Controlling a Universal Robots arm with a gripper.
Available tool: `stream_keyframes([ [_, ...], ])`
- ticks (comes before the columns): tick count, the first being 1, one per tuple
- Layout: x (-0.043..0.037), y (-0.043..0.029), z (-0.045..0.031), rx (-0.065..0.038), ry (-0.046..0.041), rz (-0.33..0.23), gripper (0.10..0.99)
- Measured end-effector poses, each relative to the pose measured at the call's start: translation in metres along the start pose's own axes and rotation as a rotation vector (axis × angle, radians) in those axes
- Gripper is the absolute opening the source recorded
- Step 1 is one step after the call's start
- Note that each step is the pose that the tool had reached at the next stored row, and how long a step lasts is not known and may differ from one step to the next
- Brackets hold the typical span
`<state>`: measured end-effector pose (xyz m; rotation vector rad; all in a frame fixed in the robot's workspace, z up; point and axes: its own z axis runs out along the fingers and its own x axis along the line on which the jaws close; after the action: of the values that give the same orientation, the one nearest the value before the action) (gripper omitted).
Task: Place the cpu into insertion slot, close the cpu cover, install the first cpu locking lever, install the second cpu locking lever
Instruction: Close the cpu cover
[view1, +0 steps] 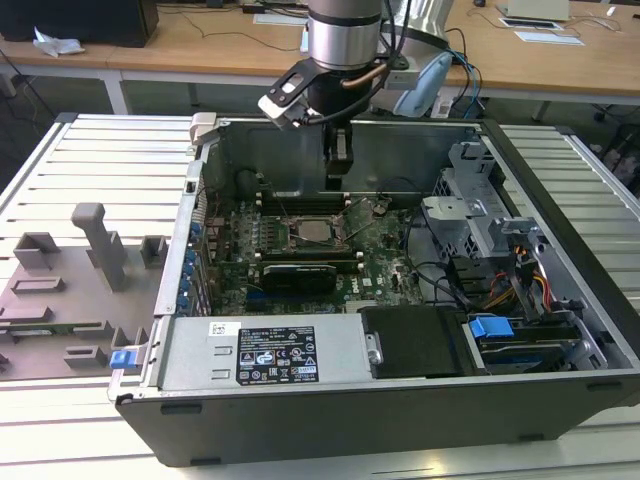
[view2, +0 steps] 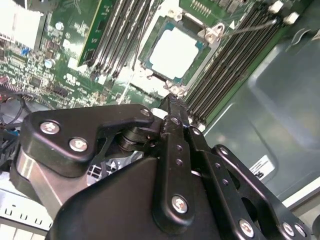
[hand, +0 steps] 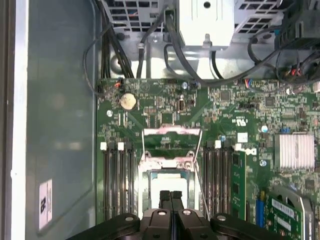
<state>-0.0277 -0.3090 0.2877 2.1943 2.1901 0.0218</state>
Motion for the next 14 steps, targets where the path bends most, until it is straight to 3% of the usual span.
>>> stream_keyframes([
  [4,0.0000,0.0127,0.0005,0.002,0.0000,0.000,0.106],
  [14,0.0001,0.0352,0.0013,0.004,-0.0001,0.000,0.106],
])
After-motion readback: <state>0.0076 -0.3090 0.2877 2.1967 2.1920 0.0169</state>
